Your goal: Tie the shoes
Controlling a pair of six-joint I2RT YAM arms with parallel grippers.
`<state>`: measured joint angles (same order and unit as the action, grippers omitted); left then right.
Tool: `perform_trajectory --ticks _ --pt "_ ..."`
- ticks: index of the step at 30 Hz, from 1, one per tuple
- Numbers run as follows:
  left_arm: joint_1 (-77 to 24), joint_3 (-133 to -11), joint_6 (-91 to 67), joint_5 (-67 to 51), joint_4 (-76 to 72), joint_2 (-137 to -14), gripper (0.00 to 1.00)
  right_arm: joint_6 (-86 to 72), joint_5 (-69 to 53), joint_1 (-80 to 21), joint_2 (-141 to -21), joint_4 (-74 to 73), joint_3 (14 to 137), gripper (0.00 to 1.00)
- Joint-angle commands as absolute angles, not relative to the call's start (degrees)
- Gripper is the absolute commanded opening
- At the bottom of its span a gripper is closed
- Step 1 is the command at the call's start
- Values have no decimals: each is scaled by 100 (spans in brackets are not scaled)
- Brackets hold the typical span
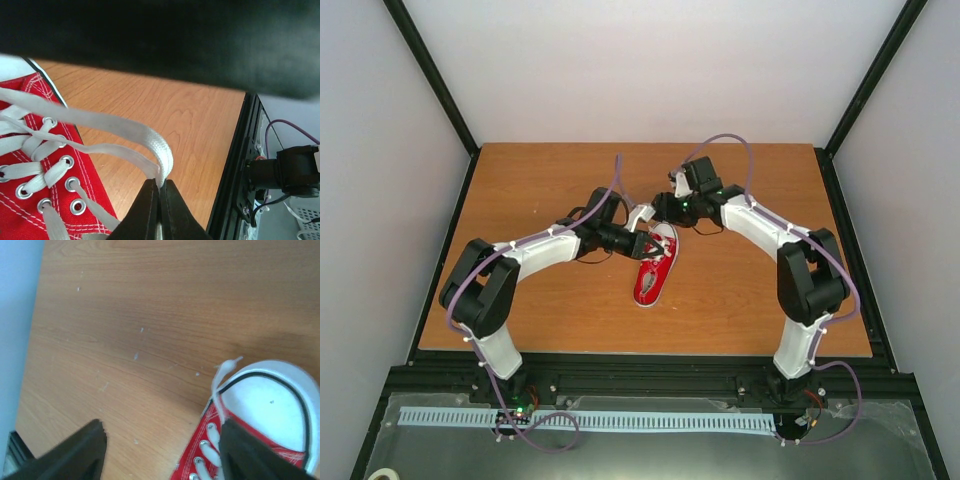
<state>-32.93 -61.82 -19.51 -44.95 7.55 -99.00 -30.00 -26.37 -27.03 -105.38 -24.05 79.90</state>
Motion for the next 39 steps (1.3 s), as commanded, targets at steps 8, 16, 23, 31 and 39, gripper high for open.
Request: perform_trajectory --ticks 8,16,23,31,39 --pt "-3331 -6152 -2399 -4279 279 -9764 1 -2252 -3876 -1863 -9167 -1423 6545 80" --pt "-3331 -6125 -2441 -4390 286 -9733 1 -2100 -5267 -1967 -8465 33 5525 86" --pt "-3329 -6103 -2450 -4440 310 -9688 1 -1677 -5670 -2283 -8869 -193 5754 86" --pt "-3331 -6089 -2571 -4436 190 -9638 1 -1477 -5861 -2338 -9069 -265 5412 86" --pt "-3333 -6078 -2727 -4510 35 -9633 1 -1435 -5878 -2409 -9122 -128 5193 86"
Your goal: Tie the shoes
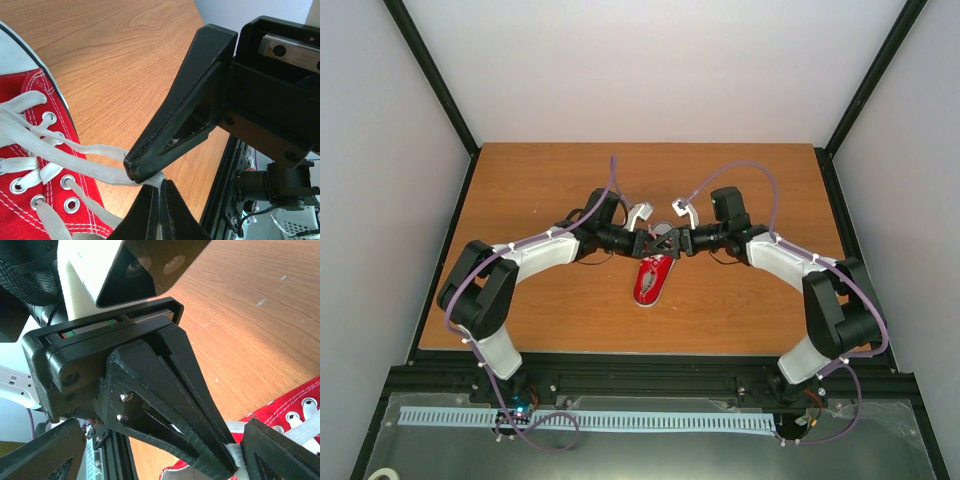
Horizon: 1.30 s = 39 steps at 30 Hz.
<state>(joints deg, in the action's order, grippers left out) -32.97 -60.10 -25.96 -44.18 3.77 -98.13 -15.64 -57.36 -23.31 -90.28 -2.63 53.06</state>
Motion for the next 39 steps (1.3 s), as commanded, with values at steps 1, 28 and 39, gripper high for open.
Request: perform_trajectory --ticks 1,28,39 --pt "-3331 -6081 -2725 -4521 23 -9637 1 -1433 -5865 -2430 -9143 -116 5194 86" --pt "-3331 -6091 -2929 -4517 -124 -9709 1 -1284 -5375 -2602 -9396 175 4846 37" --pt "-3331 -6095 -2915 -4503 -91 -9726 1 -1481 -5049 -2602 -9382 494 4736 3"
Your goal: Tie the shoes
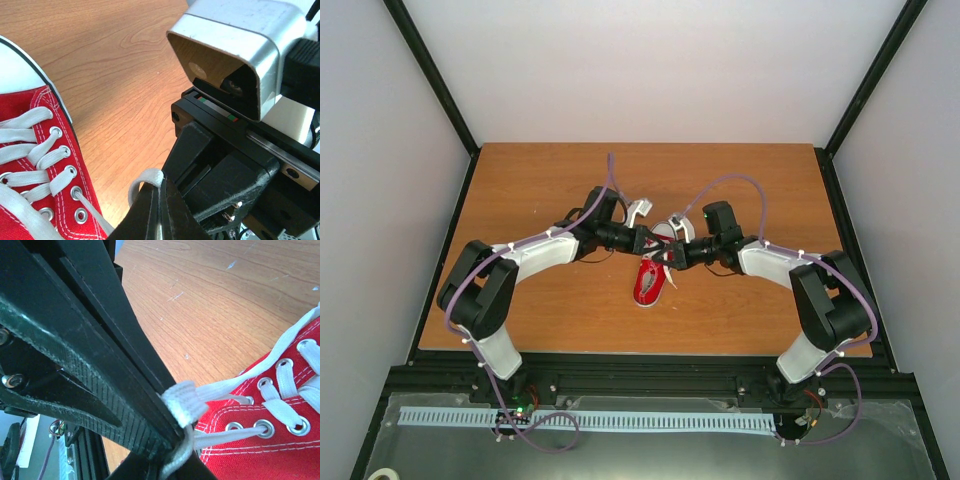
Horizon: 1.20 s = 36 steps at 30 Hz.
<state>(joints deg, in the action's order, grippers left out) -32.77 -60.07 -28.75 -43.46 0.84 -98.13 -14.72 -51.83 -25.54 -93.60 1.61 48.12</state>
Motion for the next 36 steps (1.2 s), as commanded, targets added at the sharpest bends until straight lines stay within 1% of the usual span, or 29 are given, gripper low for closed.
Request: perform_trajectory --ticks 1,6,9,13,17,19,23,26,31,36 --pt "-3331 -6103 -2876 -4467 -45 -9722 1 -1477 -5034 -2597 -9380 488 4725 3" --pt "-3218 -6198 -2590 -4243 332 -9679 11 -1450 -5011 -2602 -9352 435 4655 3" --pt "-3128 -6320 -2355 -4142 655 -9653 21 -1439 -4973 -2602 -9322 418 4628 3" --pt "-3013 -6475 -1891 -3946 1183 -9549 29 -1450 -4917 -2597 -9309 412 4632 3" --pt "-2849 -6424 -1592 -3458 1506 -9250 41 -1444 -4832 -2596 -9300 385 4652 3" --pt "-2831 -6356 -1406 -3132 1651 -9012 44 -1448 -4752 -2589 -9275 366 4642 3" --pt "-2872 -6008 -1289 -2817 1474 -8453 43 -1419 -4619 -2593 -9230 259 4621 3" --pt "-3184 -5712 -1259 -2831 1200 -8183 39 -1429 -4532 -2577 -9198 255 4553 3" --pt "-3567 -5624 -1201 -2969 1129 -8447 30 -1524 -4451 -2549 -9194 334 4438 3" --pt "-3696 -5858 -1175 -3220 978 -8825 25 -1567 -4395 -2497 -9162 385 4321 3"
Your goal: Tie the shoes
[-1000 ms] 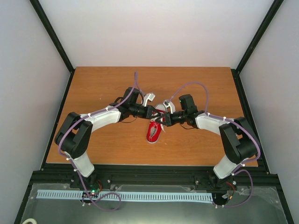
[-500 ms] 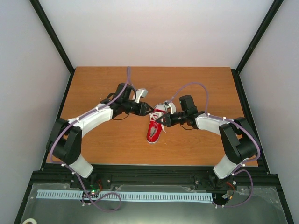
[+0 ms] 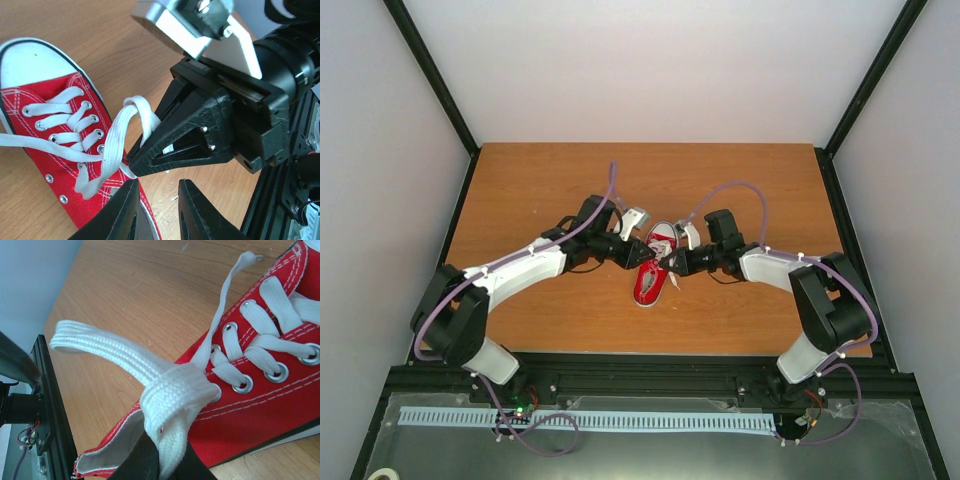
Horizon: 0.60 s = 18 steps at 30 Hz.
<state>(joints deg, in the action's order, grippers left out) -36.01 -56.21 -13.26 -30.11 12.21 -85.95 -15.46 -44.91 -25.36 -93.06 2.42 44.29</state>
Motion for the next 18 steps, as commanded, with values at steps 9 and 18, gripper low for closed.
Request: perform_trajectory --ticks 9,18 --pt "-3753 -6204 -827 -2955 1068 -9566 19 -1617 -4401 -2440 -9174 431 4351 3" --pt "-3753 -6337 -657 -2581 866 -9891 19 -1644 -4471 -2417 -9236 469 4383 3"
